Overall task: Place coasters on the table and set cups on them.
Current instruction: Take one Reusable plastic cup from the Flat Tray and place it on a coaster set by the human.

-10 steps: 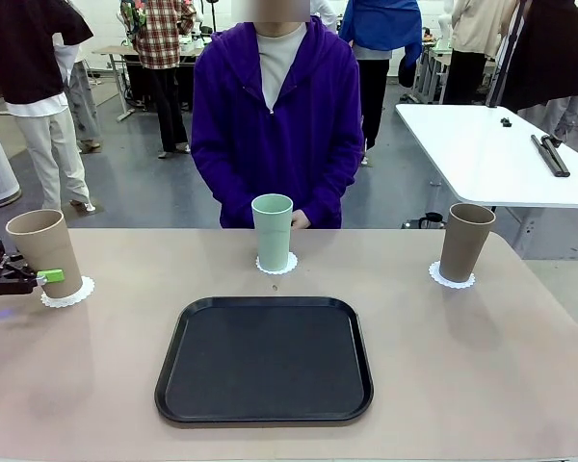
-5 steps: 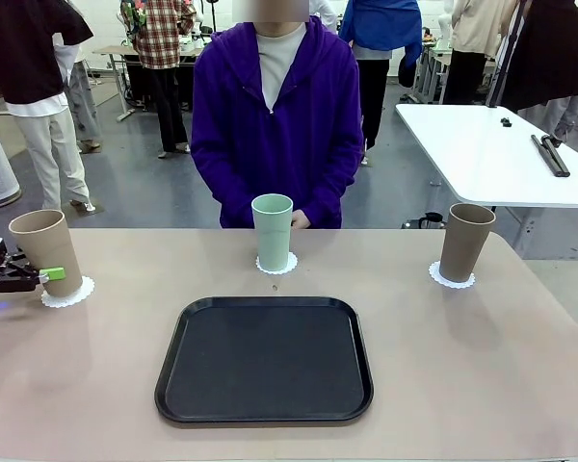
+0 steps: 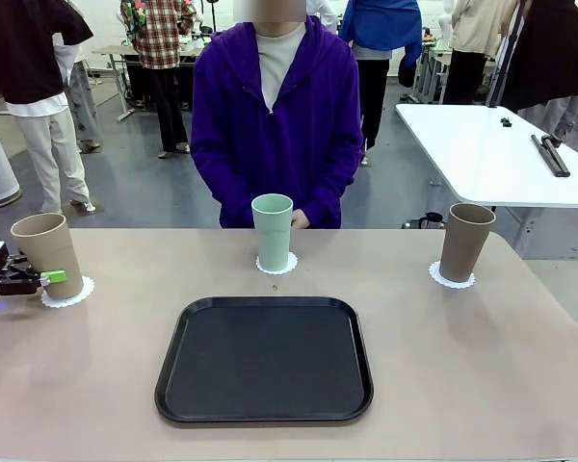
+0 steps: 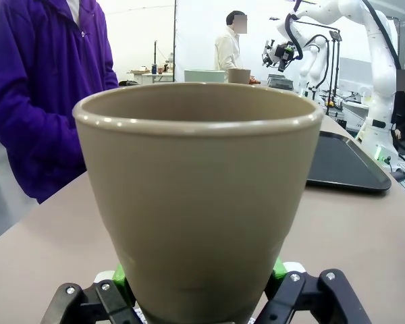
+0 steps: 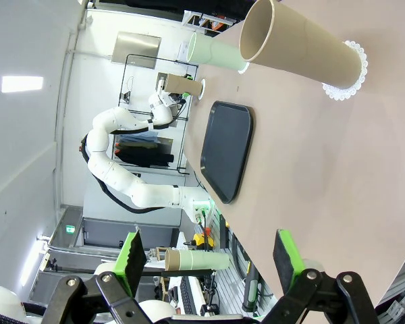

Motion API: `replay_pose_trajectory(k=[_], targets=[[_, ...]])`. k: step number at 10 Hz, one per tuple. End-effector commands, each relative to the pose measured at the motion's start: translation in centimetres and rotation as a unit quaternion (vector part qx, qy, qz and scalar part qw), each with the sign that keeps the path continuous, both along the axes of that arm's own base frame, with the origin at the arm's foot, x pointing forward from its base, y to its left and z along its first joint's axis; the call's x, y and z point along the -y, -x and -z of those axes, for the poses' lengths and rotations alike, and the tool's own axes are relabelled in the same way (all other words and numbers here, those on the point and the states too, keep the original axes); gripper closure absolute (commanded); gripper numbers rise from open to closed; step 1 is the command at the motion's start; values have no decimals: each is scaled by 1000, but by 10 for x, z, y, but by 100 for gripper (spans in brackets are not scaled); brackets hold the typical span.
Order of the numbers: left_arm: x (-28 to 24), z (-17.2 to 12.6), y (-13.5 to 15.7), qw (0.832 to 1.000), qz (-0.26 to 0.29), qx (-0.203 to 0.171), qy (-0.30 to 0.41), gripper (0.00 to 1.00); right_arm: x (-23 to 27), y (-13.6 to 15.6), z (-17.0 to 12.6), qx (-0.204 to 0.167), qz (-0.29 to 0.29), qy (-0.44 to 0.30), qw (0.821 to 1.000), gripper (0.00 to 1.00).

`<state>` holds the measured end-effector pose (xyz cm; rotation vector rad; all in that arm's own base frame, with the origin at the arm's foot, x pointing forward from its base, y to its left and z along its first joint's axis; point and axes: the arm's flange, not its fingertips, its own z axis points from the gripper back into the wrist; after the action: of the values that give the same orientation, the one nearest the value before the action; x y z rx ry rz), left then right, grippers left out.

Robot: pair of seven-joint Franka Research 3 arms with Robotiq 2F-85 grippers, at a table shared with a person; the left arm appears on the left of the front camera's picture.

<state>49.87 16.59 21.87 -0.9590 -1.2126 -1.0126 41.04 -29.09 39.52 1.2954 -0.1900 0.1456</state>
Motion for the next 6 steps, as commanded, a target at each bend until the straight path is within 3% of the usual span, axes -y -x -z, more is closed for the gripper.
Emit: replay_pose_trajectory(k=[1, 2, 6], targets=[[1, -1, -2, 1000, 5, 7, -1, 10, 0, -2, -1, -3, -1, 1, 1000, 0], [1, 1, -2, 1000, 7, 4, -4, 0, 0, -2, -1, -3, -1, 1, 1000, 0], [1, 4, -3, 1000, 9, -3, -12, 0, 0, -2, -1, -3, -1, 1, 1000, 0]])
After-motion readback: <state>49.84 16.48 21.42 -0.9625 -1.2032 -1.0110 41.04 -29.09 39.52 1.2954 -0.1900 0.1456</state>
